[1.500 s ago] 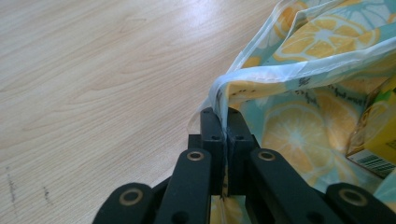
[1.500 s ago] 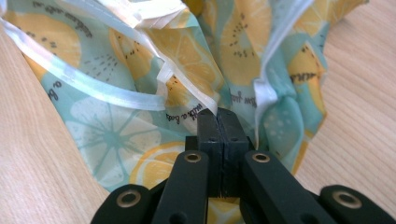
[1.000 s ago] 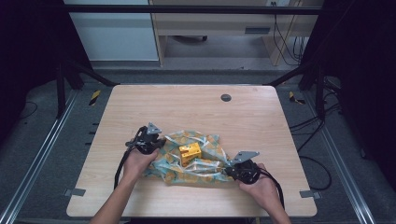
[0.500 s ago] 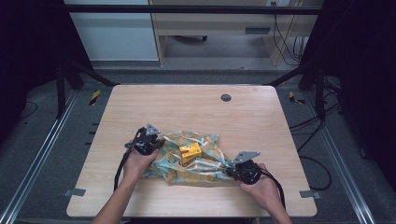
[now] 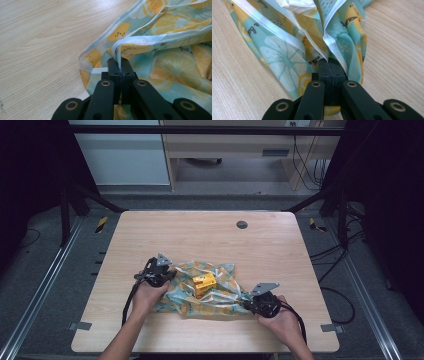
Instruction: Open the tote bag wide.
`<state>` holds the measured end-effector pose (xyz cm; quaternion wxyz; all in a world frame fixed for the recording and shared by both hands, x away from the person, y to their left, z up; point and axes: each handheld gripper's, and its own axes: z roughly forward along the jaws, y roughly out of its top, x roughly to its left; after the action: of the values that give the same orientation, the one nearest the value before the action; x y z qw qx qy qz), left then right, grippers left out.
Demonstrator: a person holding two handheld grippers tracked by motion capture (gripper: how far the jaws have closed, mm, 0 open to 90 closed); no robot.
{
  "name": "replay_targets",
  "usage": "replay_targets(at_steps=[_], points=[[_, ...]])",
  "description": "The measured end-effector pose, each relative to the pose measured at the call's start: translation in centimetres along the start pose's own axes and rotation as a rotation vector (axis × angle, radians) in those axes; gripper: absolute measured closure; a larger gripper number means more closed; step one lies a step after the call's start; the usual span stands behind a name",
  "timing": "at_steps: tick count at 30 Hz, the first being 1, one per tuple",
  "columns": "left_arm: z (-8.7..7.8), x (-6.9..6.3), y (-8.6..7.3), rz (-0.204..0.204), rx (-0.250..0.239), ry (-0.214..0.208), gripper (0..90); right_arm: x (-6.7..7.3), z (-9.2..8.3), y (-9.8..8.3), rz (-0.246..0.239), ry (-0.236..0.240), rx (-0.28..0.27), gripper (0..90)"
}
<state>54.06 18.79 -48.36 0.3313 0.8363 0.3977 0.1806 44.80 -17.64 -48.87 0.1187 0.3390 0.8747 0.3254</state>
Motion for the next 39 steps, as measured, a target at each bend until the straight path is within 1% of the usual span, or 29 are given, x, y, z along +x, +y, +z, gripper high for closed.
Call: replay_targets(at_steps=[3,5,7,11,18,23,24,26,27,28,29,30,31,32,33,34,35,36,37,38,39], points=[[0.1,0.0,-0.1,-0.001,0.001,0.004,89.9,0.0,0.0,0.0,0.000,0.001,-0.002,90.0],[0.2,-0.1,-0.2,0.001,0.002,0.008,89.9,0.0,0.0,-0.1,0.009,0.001,-0.001,90.0],[0.2,0.0,-0.3,-0.005,-0.001,0.007,89.9,0.0,0.0,-0.1,0.009,0.002,-0.002,90.0],[0.2,0.0,-0.4,0.000,-0.002,0.009,89.9,0.0,0.0,-0.1,0.010,-0.001,-0.001,90.0],[0.1,0.2,-0.8,-0.005,-0.002,0.001,89.8,-0.1,0.1,-0.1,0.006,0.002,-0.010,90.0],[0.0,0.2,-0.8,-0.005,-0.002,0.005,89.9,0.0,0.0,-0.2,0.007,0.001,-0.001,90.0],[0.0,0.2,-0.8,-0.004,0.000,0.000,89.8,0.0,0.0,-0.1,0.008,-0.001,-0.001,90.0],[-0.2,0.3,-0.8,-0.009,-0.013,-0.001,88.0,0.0,0.0,-0.1,0.008,-0.006,-0.004,89.9],[-0.4,0.3,-0.8,-0.007,-0.023,-0.002,85.6,0.0,-0.1,-0.1,0.008,-0.010,-0.016,88.6],[-0.4,0.3,-0.8,-0.007,-0.023,-0.002,84.1,0.0,-0.1,-0.1,0.003,-0.014,-0.023,85.9],[-0.7,0.2,-0.8,0.005,-0.043,-0.006,82.5,0.0,-0.2,0.0,0.000,-0.016,-0.035,81.1],[-0.7,0.2,-0.8,0.005,-0.043,-0.006,80.2,0.0,-0.2,0.0,0.000,-0.016,-0.035,81.1],[-1.3,0.0,-0.6,0.018,-0.072,-0.016,77.2,0.1,-0.5,0.2,0.008,-0.025,-0.063,69.3],[-1.3,0.0,-0.6,0.018,-0.072,-0.016,73.3,0.1,-0.5,0.2,0.008,-0.025,-0.063,69.3],[-1.9,-0.3,-0.4,0.023,-0.110,0.001,66.2,0.2,-1.1,0.6,0.009,-0.038,-0.097,56.9],[-1.9,-0.3,-0.4,0.023,-0.110,0.001,60.3,0.2,-1.1,0.6,0.009,-0.038,-0.097,56.9],[-2.2,-0.4,-0.3,0.019,-0.129,0.003,54.3,0.3,-1.8,1.0,0.009,-0.049,-0.136,46.8],[-2.7,-0.4,-0.1,0.012,-0.159,0.005,50.4,0.4,-2.1,1.1,0.004,-0.053,-0.148,43.1],[-2.7,-0.4,-0.1,0.012,-0.159,0.005,46.5,0.4,-2.1,1.1,0.004,-0.053,-0.148,43.1],[-3.3,-0.5,0.1,0.006,-0.177,-0.005,43.2,0.6,-2.7,1.5,-0.003,-0.049,-0.182,34.4],[-3.3,-0.5,0.1,0.006,-0.177,-0.005,39.9,0.6,-2.7,1.5,-0.003,-0.049,-0.182,34.4]])
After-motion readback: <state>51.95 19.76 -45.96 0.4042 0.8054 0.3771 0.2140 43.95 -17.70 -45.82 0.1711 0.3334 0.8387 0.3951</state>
